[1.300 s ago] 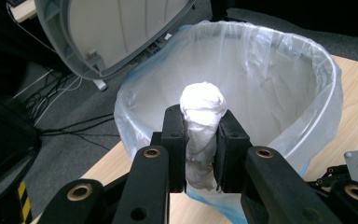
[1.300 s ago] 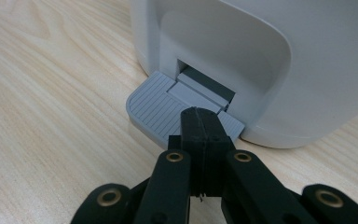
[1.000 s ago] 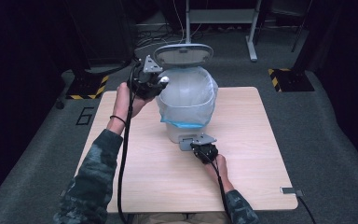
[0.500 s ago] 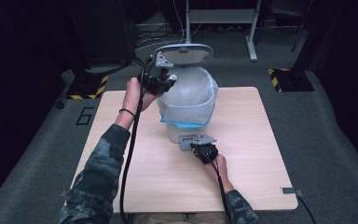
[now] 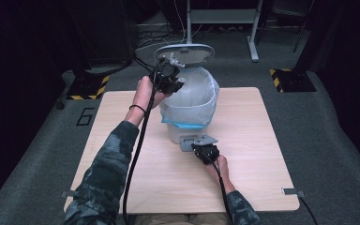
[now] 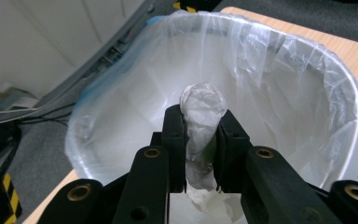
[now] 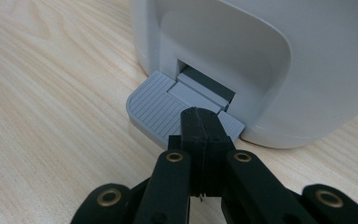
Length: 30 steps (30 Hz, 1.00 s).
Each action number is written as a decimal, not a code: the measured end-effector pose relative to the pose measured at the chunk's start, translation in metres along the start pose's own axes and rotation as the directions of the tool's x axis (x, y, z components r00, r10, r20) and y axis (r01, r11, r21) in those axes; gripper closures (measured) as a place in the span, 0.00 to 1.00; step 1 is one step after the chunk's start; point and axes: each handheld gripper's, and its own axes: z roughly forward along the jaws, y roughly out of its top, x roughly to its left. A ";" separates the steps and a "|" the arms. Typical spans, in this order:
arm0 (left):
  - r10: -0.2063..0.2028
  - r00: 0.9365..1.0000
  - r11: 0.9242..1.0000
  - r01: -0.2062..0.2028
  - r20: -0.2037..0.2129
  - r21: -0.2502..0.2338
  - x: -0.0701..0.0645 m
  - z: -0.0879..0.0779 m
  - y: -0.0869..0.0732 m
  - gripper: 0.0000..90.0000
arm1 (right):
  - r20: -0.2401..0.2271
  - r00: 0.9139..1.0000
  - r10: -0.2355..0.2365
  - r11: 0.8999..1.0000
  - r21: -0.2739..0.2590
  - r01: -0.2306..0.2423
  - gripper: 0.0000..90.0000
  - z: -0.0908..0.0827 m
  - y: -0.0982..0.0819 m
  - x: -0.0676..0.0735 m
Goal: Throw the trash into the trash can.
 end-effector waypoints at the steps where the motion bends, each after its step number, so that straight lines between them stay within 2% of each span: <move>1: -0.008 1.000 1.000 0.008 0.004 0.007 -0.001 0.003 0.001 0.85 | -0.006 1.000 0.000 1.000 -0.001 0.000 1.00 0.000 0.000 0.000; 2: 0.000 1.000 1.000 0.000 0.008 0.011 0.000 0.004 0.001 0.85 | -0.010 1.000 -0.001 1.000 -0.001 0.001 1.00 0.000 0.000 0.000; 11: -0.014 0.999 0.997 0.011 0.038 0.071 -0.005 0.023 0.007 0.85 | -0.008 1.000 -0.002 1.000 -0.001 0.002 1.00 0.000 0.000 0.000; 21: -0.045 0.998 0.994 0.040 0.043 0.098 -0.008 0.039 0.006 0.83 | -0.010 1.000 -0.002 1.000 0.001 0.002 1.00 -0.001 0.000 0.000; 23: -0.024 0.999 0.994 0.020 0.033 0.112 -0.006 0.041 0.006 0.83 | -0.010 1.000 -0.001 1.000 0.001 0.001 1.00 -0.001 0.000 0.000; 30: -0.047 0.998 0.991 0.043 0.035 0.125 -0.003 0.047 0.004 0.83 | 0.000 1.000 -0.005 1.000 -0.003 0.005 1.00 0.000 0.000 -0.001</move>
